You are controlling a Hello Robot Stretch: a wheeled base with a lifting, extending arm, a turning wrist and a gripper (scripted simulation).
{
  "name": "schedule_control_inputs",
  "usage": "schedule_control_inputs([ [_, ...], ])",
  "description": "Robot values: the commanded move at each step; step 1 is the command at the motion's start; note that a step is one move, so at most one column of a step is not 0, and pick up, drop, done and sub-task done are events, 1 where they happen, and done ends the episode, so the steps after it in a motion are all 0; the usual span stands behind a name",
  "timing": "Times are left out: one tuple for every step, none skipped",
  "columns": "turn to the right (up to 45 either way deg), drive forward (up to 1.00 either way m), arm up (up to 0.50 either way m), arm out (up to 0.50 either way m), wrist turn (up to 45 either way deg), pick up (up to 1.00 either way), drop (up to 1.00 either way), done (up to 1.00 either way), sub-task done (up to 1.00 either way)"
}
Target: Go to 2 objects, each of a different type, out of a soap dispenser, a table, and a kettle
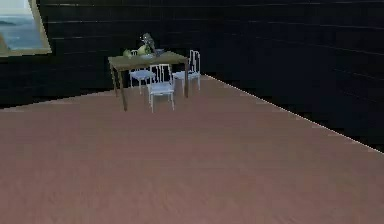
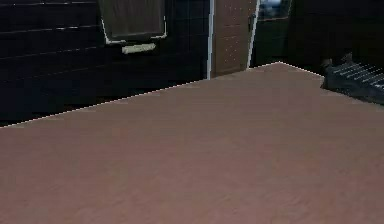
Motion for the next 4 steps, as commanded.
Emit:
schedule_control_inputs([
  [-45.0, 0.0, 0.0, 0.0, 0.0, 0.0, 0.0, 0.0, 0.0],
  [-45.0, 0.0, 0.0, 0.0, 0.0, 0.0, 0.0, 0.0, 0.0],
  [-30.0, 0.0, 0.0, 0.0, 0.0, 0.0, 0.0, 0.0, 0.0],
  [0.0, 1.0, 0.0, 0.0, 0.0, 0.0, 0.0, 0.0, 0.0],
])
